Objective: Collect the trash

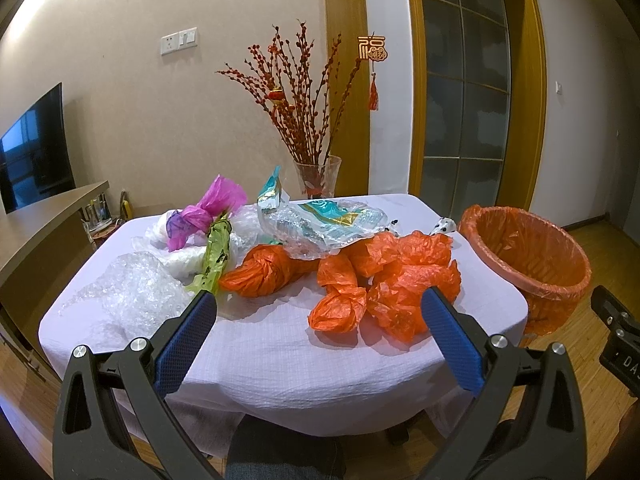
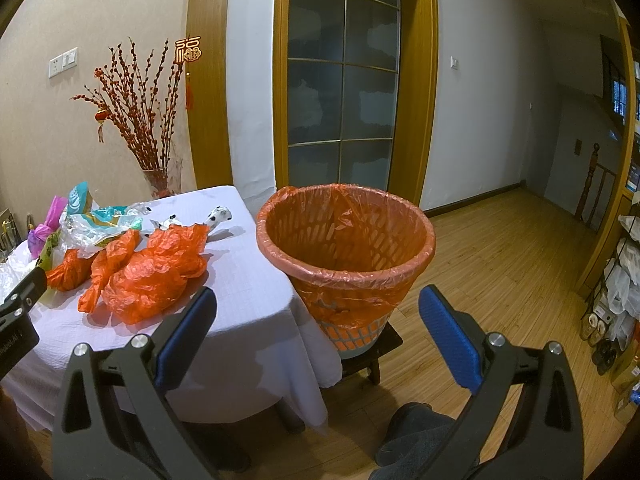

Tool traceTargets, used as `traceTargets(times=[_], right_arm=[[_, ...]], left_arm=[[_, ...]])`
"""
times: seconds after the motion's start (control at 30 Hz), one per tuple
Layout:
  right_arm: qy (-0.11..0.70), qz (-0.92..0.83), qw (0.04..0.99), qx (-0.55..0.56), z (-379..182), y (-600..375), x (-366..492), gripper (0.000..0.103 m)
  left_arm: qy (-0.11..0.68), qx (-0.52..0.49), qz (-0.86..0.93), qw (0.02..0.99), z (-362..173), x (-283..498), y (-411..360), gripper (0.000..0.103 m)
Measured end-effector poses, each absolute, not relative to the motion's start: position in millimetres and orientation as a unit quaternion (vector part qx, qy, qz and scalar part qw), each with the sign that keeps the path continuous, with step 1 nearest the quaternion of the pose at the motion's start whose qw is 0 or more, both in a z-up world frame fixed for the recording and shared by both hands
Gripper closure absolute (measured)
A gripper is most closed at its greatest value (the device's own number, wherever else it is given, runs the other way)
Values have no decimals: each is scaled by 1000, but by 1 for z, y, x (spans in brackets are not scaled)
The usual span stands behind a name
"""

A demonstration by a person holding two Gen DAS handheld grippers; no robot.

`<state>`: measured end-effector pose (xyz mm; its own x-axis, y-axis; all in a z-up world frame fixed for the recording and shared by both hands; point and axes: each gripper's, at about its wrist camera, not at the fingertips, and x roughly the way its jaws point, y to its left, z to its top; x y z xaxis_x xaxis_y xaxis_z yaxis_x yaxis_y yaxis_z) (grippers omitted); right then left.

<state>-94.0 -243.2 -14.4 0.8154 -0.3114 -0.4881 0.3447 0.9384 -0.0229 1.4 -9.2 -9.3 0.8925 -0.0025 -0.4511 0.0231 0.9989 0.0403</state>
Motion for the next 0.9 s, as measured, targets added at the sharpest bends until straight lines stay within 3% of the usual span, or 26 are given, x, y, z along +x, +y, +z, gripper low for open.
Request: traceTargets(times=[0.9], right_arm=[[256,-146,954,46,-19,-241,-86,4]], left_arm=[[238,17,7,971,-12,5,9,2]])
